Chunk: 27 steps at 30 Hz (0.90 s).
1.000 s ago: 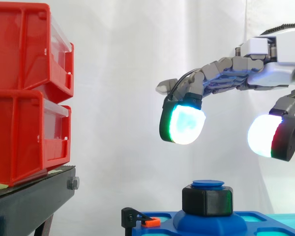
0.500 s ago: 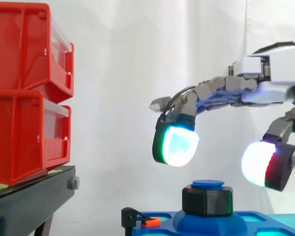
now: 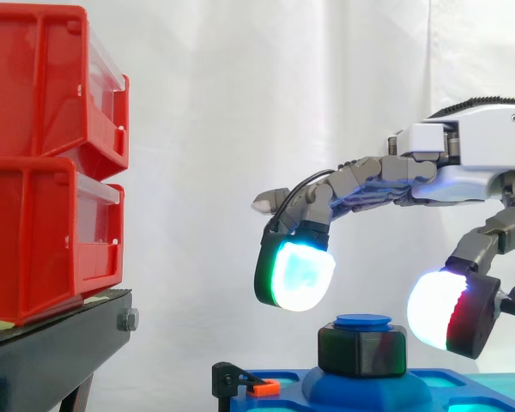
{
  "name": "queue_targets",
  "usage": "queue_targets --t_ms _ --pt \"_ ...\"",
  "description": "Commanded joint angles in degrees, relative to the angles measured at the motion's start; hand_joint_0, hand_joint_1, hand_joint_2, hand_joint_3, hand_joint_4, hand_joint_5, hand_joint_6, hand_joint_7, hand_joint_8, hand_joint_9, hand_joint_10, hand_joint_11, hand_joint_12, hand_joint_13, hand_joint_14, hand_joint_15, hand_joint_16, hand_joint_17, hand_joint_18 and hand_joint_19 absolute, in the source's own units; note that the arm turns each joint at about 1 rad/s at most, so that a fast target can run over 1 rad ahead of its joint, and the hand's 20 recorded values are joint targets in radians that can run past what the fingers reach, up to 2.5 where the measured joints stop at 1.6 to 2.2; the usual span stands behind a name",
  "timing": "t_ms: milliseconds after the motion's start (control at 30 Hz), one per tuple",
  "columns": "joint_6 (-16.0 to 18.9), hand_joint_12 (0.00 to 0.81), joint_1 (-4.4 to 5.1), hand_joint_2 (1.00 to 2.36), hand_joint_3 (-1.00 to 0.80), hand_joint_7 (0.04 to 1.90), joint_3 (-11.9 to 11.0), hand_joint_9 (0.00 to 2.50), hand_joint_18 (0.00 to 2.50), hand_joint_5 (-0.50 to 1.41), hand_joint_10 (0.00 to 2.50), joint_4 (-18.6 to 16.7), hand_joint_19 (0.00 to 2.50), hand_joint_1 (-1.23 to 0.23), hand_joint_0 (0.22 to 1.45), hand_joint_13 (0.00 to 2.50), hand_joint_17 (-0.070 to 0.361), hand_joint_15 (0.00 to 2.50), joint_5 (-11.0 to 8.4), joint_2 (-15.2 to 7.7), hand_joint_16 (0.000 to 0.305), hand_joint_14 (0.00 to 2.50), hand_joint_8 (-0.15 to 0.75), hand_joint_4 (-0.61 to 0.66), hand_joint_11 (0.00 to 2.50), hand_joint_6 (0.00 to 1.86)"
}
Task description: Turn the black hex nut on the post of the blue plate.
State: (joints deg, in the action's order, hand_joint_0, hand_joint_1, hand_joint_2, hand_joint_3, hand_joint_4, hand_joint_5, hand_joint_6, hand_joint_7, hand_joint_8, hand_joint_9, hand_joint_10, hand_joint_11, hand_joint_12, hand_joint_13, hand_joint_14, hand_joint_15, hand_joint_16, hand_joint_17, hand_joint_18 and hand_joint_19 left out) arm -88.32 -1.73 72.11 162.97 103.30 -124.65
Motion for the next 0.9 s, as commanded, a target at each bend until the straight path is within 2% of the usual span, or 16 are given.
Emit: queue_targets --t_ms 0,433,567,867 --pt "0.34 0.206 -0.03 1.0 -0.5 0.83 0.05 0.02 0.14 -0.3 0.34 -0.55 0.21 -0.75 0.46 0.04 0.071 0.05 0.06 -0.24 0.032 0.0 0.024 0.1 0.33 0.5" --pt "0.34 0.188 -0.03 1.0 -0.5 0.84 0.05 0.03 0.13 -0.3 0.28 -0.73 0.2 -0.75 0.51 0.03 0.063 0.04 0.06 -0.33 0.028 0.0 -0.003 0.09 0.4 0.5" --pt "0.34 0.186 -0.03 1.0 -0.5 0.84 0.05 0.03 0.13 -0.3 0.26 -2.04 0.2 -0.75 0.51 0.03 0.062 0.04 0.15 -1.21 0.028 0.0 -0.007 0.08 0.4 0.5" --pt "0.43 0.2 0.06 1.0 -0.5 0.85 0.05 0.01 0.14 -0.29 0.41 -2.04 0.21 -0.74 0.47 0.04 0.068 0.04 0.15 -1.21 0.03 0.0 0.004 0.11 0.31 0.5"
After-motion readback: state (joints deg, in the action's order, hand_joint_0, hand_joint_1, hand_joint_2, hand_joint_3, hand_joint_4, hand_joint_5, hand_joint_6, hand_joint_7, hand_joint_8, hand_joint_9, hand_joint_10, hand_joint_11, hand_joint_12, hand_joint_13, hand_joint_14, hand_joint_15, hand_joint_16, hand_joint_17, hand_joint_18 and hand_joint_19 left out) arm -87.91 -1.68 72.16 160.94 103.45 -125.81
